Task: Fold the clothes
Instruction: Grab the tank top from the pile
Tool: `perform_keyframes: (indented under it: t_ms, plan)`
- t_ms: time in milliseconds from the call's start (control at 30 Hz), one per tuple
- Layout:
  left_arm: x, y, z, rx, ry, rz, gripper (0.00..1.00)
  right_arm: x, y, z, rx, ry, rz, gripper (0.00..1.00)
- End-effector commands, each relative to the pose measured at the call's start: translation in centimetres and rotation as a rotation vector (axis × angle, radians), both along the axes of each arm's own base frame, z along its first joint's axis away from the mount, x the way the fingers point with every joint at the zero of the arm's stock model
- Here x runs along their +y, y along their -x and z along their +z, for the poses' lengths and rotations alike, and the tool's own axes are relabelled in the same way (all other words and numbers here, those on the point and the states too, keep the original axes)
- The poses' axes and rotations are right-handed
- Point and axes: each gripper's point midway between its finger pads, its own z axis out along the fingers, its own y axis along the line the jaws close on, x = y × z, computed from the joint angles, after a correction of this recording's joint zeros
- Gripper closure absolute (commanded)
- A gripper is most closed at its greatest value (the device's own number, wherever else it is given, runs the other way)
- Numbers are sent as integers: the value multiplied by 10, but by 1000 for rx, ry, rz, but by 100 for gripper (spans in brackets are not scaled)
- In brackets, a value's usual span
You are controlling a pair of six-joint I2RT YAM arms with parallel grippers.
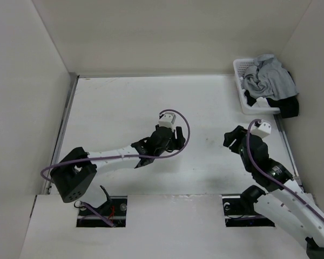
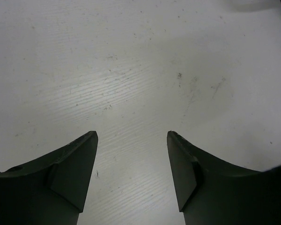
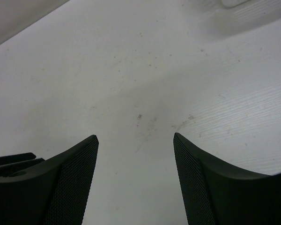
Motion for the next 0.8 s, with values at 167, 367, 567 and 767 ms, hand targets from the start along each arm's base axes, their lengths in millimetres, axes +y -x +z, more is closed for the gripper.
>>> perform_keyframes:
  t_ms: [167, 367, 567, 767]
  plan:
    - [-33, -12, 26, -98, 86, -75, 56, 14, -30, 39, -120, -34, 27, 83]
    - [-27, 8, 50, -221, 160, -108, 95, -47, -86, 89, -150, 58, -193, 99]
    - [0, -6, 40, -209, 164, -26, 76, -158, -164, 113, -138, 63, -466, 90]
    - [10, -18, 26, -161, 202, 5, 51, -230, -248, 88, -78, 56, -531, 47]
